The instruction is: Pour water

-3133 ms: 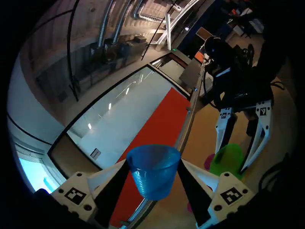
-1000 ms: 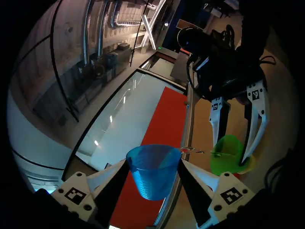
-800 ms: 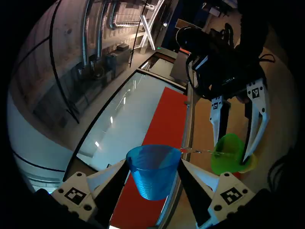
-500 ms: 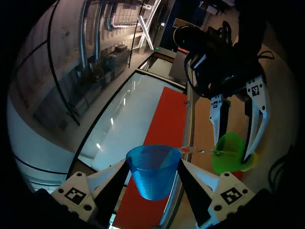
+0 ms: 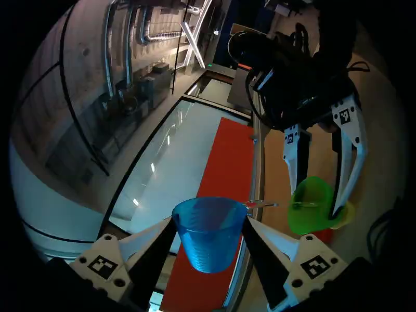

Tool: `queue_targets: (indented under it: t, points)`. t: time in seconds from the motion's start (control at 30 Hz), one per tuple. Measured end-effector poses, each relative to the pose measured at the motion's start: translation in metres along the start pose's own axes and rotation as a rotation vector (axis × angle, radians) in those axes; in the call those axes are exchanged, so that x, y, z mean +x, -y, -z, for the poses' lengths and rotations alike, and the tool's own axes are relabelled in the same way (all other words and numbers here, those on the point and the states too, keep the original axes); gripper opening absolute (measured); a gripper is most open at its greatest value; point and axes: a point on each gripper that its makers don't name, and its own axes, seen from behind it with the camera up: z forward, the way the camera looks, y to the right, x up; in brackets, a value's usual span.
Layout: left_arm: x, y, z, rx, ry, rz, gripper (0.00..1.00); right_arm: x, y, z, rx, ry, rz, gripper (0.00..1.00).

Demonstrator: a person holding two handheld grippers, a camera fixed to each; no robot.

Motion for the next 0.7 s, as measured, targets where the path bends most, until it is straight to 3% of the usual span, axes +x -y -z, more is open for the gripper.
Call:
queue_targets:
  t: [0.7]
  points:
    - [-0.0005,0.0036,-0.0017,0.004,0.006,-0.069,0.86,0.0013,0.0016,-0.0015,0.001,-0.009,0.004,0.9]
